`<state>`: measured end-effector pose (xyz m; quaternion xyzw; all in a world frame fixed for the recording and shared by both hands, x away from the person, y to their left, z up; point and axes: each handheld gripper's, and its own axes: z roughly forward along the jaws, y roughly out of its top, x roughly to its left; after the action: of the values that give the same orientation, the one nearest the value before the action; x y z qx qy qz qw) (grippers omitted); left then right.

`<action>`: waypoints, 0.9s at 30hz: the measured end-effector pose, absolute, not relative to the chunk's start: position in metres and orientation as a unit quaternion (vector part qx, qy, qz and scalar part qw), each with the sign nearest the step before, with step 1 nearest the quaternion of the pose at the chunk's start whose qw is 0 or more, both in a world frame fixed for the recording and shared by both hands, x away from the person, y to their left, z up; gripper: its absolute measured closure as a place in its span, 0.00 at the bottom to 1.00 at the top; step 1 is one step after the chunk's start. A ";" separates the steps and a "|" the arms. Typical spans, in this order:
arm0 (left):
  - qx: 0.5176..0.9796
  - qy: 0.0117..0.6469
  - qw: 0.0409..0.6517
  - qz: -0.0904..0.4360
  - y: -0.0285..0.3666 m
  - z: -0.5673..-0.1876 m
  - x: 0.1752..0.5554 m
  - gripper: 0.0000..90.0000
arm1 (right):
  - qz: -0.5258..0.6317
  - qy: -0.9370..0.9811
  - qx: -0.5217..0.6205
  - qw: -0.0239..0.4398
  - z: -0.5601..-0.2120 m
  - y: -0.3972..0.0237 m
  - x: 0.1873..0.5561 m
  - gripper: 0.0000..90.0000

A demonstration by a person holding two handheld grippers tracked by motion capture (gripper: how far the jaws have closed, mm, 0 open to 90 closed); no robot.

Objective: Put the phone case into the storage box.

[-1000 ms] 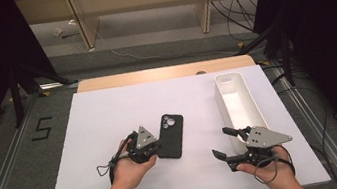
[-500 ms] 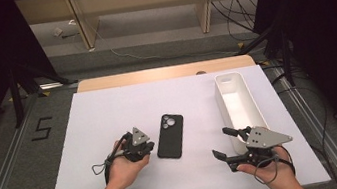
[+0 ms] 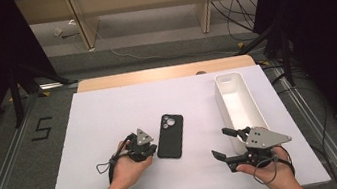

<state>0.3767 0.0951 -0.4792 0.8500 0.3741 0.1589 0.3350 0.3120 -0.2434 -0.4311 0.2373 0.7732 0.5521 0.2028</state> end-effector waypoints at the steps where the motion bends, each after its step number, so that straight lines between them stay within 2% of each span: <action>1: 0.851 0.374 0.333 0.158 0.094 -0.480 0.377 1.00 | 0.552 0.774 0.237 0.202 -0.431 -0.244 0.312 0.26; 27: 0.851 0.382 0.334 0.134 0.088 -0.487 0.382 1.00 | 0.551 0.774 0.237 0.203 -0.431 -0.244 0.312 0.26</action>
<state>0.3825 0.0885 -0.4867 0.8513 0.3820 0.1342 0.3338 0.3121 -0.2437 -0.4311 0.2368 0.7740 0.5510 0.2031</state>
